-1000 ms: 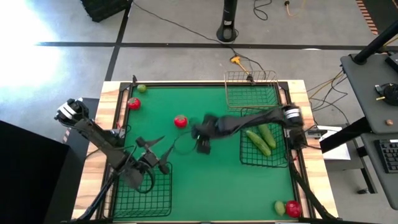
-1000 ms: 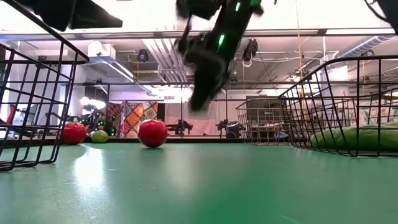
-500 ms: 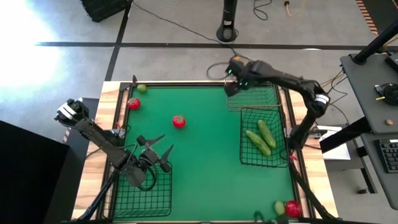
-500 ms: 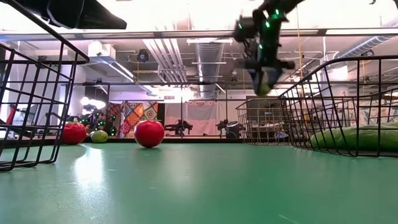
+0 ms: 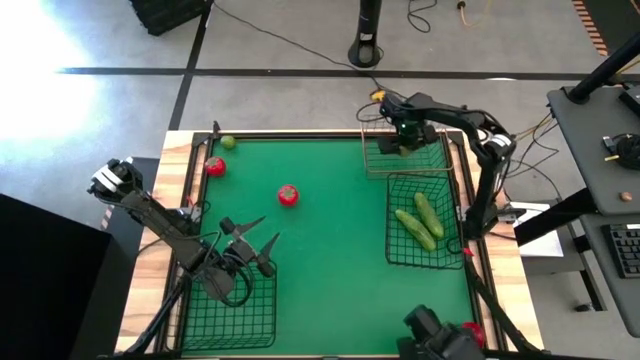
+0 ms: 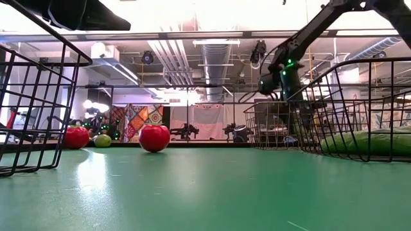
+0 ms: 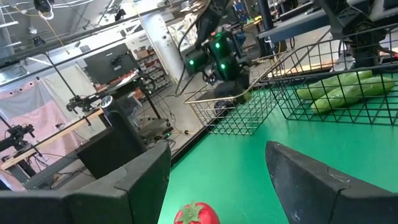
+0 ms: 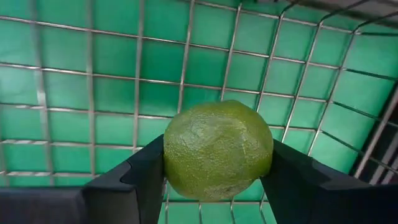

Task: Sort produce into baskets
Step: Put the middle lime into the gold wire basket, then put the bottom lime into the gold wire basket

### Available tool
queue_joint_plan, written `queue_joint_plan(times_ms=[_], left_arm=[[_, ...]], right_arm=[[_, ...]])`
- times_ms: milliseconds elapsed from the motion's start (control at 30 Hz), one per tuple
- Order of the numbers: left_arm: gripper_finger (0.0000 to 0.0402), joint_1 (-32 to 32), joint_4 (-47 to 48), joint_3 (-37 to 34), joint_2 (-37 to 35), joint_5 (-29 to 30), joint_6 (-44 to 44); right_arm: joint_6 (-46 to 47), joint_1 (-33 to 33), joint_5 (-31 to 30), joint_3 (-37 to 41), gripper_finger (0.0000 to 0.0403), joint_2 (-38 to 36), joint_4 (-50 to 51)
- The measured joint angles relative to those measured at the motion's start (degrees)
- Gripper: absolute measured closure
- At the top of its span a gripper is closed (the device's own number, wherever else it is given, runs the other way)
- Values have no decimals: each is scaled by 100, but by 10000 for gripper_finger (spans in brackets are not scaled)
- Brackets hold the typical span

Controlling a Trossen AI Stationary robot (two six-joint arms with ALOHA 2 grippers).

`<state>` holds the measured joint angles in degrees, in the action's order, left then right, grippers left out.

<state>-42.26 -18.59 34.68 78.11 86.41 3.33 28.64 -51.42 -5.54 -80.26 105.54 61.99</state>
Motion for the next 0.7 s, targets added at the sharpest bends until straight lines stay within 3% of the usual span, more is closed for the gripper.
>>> queue_joint_plan(times_ms=[167, 333, 533, 700], left_arm=[[157, 0, -1, 0, 2, 0, 0], [157, 0, 11, 0, 2, 0, -12], [157, 0, 29, 0, 2, 0, 17], [157, -17, 413, -45, 4, 0, 243]], right_arm=[[31, -24, -2, 19, 183, 323, -12], [-109, -24, -46, 16, 141, 346, -6], [-420, -26, -41, 16, 84, -31, 104], [-380, -12, 2, -70, 75, -664, 548]])
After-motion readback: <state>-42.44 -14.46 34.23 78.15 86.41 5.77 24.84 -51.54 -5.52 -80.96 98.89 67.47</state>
